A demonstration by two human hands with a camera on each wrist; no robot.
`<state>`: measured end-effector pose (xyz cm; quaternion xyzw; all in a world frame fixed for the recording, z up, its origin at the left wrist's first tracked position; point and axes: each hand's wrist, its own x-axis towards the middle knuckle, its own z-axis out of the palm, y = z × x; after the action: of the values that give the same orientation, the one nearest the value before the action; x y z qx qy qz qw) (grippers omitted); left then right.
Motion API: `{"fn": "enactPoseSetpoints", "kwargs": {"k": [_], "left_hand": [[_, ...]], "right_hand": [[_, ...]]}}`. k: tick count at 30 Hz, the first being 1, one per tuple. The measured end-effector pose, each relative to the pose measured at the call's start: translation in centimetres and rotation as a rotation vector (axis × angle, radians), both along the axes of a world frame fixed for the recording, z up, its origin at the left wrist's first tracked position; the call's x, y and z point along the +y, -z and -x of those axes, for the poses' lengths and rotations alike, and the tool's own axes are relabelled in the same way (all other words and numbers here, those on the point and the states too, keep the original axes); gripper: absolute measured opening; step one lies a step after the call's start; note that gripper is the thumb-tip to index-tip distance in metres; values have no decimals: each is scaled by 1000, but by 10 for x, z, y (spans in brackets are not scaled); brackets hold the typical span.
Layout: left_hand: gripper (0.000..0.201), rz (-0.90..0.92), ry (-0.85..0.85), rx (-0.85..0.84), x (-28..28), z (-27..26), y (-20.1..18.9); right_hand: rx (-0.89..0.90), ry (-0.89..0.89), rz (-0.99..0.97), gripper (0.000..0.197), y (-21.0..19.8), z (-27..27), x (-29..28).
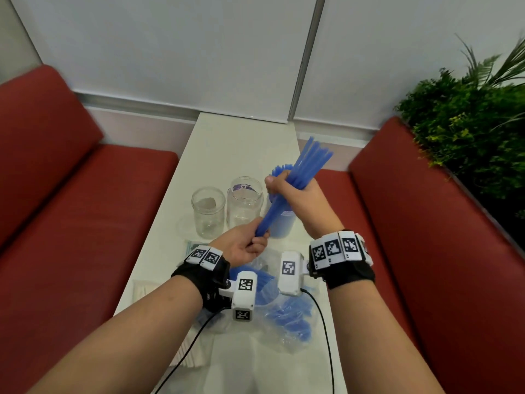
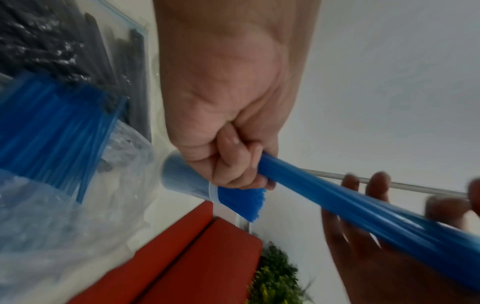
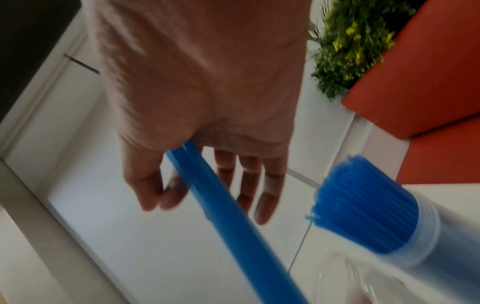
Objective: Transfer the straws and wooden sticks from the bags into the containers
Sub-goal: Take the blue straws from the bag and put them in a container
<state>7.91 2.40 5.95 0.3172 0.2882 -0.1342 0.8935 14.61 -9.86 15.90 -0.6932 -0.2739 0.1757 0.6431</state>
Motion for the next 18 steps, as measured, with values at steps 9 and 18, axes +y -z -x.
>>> {"fn": "enactPoseSetpoints", "kwargs": {"k": [9,18], "left_hand": [[32,-200,-46,83,11,-7,34],[19,-1237,576,-205,0,-16,77]], "right_hand": [[152,-102,335,7,-10,-63,-36],[-7,244,385,7,6,-117,-15]]}}
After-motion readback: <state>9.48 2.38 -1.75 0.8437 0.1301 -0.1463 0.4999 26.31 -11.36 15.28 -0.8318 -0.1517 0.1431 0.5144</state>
